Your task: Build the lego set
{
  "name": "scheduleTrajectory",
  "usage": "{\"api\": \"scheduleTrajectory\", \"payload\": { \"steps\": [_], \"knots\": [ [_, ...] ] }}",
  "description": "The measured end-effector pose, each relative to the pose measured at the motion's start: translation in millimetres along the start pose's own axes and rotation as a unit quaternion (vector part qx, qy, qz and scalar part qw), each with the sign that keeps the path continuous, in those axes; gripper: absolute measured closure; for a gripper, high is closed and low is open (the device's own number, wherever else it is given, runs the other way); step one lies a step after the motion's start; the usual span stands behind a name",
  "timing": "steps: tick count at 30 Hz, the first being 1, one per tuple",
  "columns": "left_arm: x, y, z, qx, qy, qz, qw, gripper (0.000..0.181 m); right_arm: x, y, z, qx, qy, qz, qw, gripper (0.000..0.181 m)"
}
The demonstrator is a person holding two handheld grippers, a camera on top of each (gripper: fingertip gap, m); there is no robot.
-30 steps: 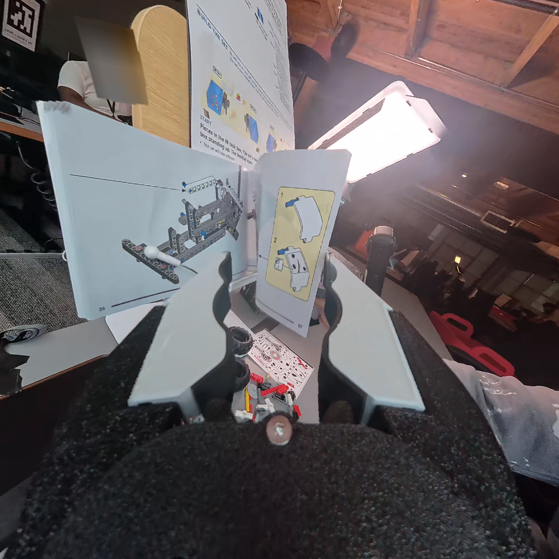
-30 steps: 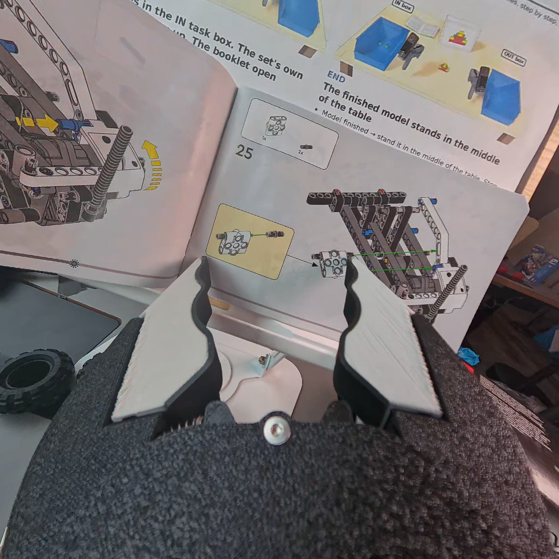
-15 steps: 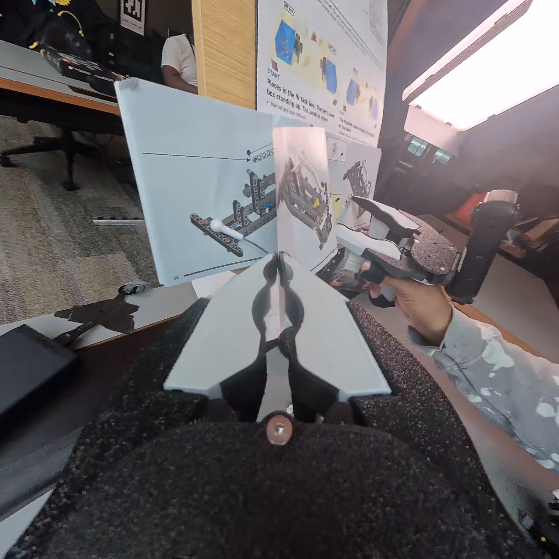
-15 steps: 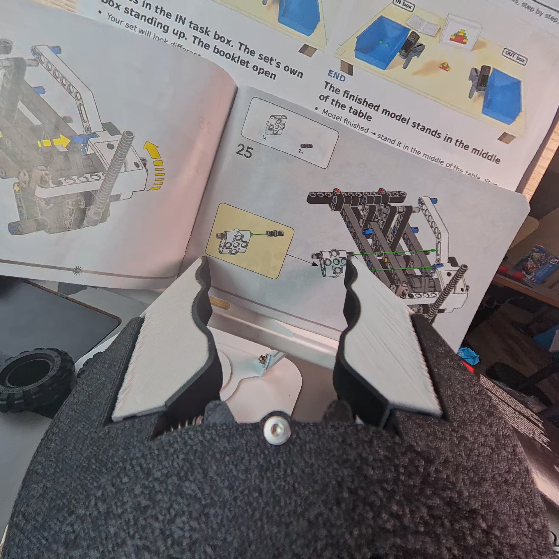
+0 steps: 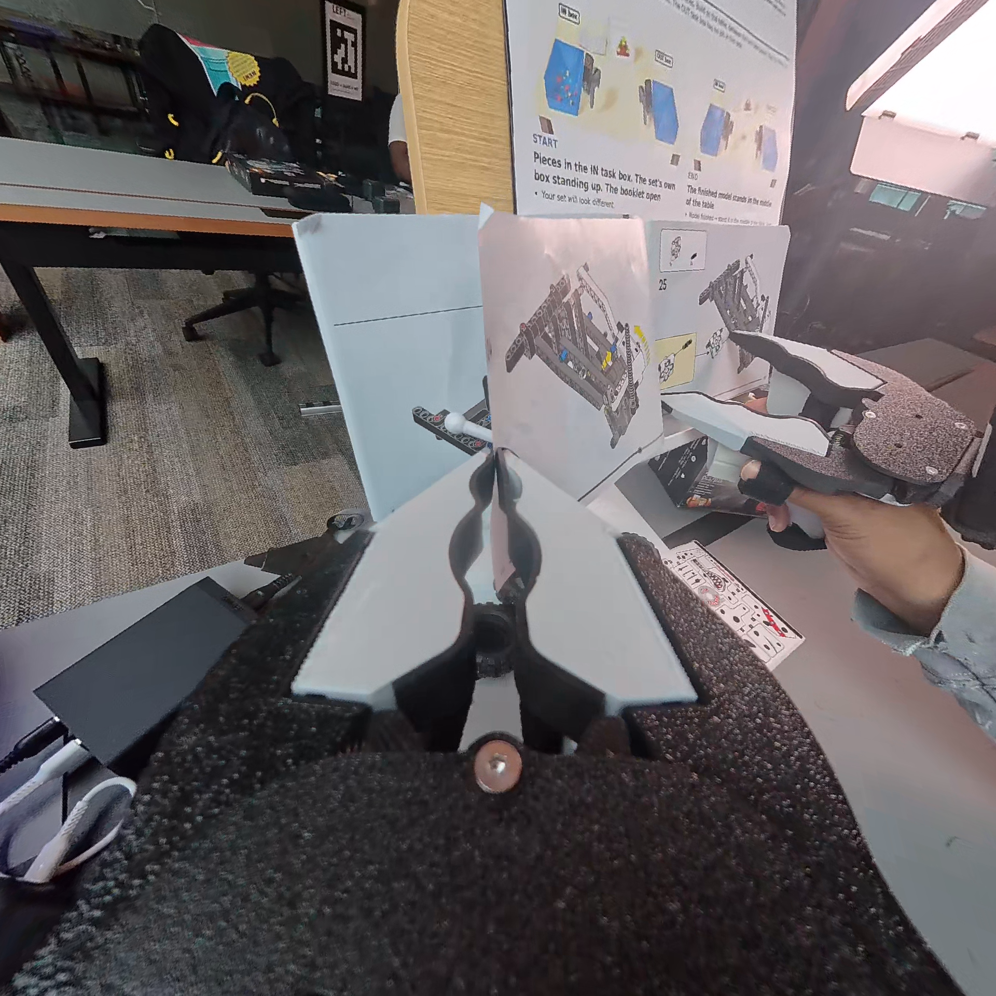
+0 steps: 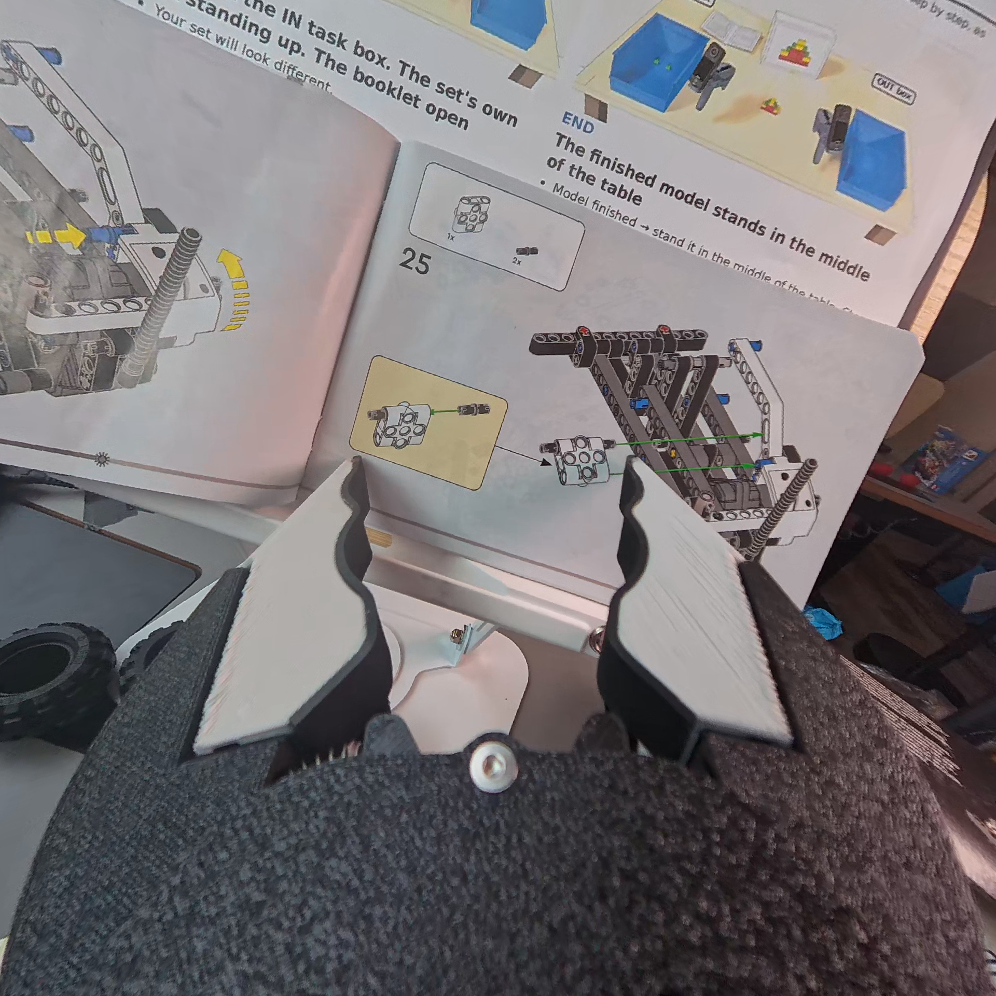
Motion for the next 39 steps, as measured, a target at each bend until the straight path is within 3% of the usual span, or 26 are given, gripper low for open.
{"api": "scheduleTrajectory", "payload": {
  "steps": [9,16,21,26,32,37,39],
  "knots": [
    [4,3,-1,-0.005,-0.001,0.007,1.000,0.181,-2,-4,-5,0.013,-0.002,0.000,1.000,0.091],
    [5,1,-4,-0.007,0.001,-0.001,1.000,0.181,-12,-21,-28,0.072,-0.027,-0.010,0.997,0.094],
    [6,-2,-3,-0.003,0.003,-0.005,1.000,0.181,-17,-49,-42,0.128,-0.049,-0.032,0.990,0.084],
    [8,-6,-2,0.000,0.003,-0.006,1.000,0.181,-10,-58,-50,0.137,-0.028,-0.017,0.990,0.078],
    [12,-10,-3,0.001,0.005,-0.010,1.000,0.181,-10,-64,-51,0.131,-0.021,-0.020,0.991,0.102],
    [14,-19,-2,0.003,0.004,-0.020,1.000,0.181,-17,-57,-46,0.079,-0.031,0.002,0.996,0.158],
    [13,-23,-2,0.006,0.006,-0.026,1.000,0.181,-21,-53,-42,0.059,-0.036,-0.007,0.998,0.162]
  ]
}}
Point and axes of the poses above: each gripper's, where its closed fingertips meet, x out along the fingers, z out of its top, y = z × x across the jaws, the point moved 10 cm from there along -x, back along the fingers, and after that the axes turned 10 degrees about -x, right-handed, at the moved point
